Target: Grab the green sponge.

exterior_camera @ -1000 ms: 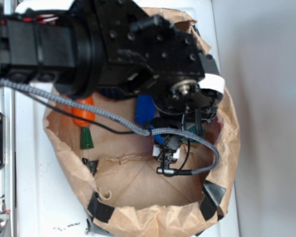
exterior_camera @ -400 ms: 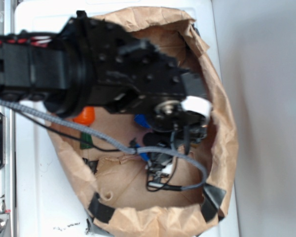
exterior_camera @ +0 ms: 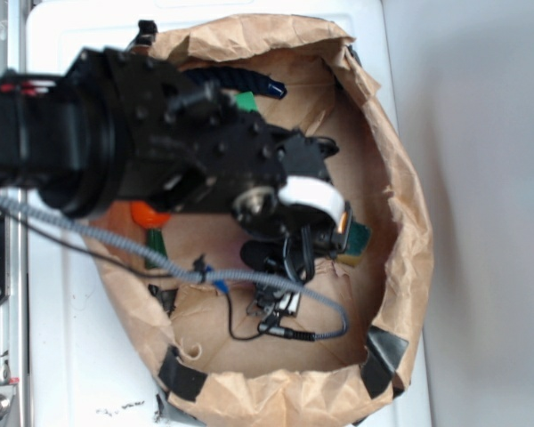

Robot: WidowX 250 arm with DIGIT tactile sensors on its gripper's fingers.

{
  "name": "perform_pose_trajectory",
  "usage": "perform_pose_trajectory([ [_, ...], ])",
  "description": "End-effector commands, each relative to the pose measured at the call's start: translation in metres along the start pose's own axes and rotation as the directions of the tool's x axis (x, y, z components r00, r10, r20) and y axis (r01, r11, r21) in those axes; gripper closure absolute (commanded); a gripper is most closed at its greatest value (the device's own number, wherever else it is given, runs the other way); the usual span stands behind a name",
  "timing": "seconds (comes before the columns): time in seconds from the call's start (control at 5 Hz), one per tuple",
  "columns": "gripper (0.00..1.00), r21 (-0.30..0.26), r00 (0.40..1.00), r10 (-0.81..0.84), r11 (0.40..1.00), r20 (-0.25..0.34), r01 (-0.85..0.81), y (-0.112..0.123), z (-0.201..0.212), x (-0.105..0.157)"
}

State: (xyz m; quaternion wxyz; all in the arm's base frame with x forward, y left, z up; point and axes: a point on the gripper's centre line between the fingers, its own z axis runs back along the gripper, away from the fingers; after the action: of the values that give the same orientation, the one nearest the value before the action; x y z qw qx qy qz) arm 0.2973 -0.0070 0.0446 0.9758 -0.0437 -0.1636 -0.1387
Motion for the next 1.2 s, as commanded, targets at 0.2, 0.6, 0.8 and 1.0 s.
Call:
perform_pose_trajectory([
  [0.2,0.00,0.034,0.999,0.030,0.999,-0.024,-0.029,0.005,-0.004,0.044],
  [0.6,0.00,0.112,0.997,0.083,0.990,-0.009,-0.081,0.010,-0.020,0.064],
  [0.8,1.00,0.097,0.995,0.097,0.991,-0.031,-0.093,0.011,-0.023,0.067],
  [1.0,1.00,0.094,0.995,0.100,0.991,-0.031,-0.096,0.011,-0.022,0.065],
])
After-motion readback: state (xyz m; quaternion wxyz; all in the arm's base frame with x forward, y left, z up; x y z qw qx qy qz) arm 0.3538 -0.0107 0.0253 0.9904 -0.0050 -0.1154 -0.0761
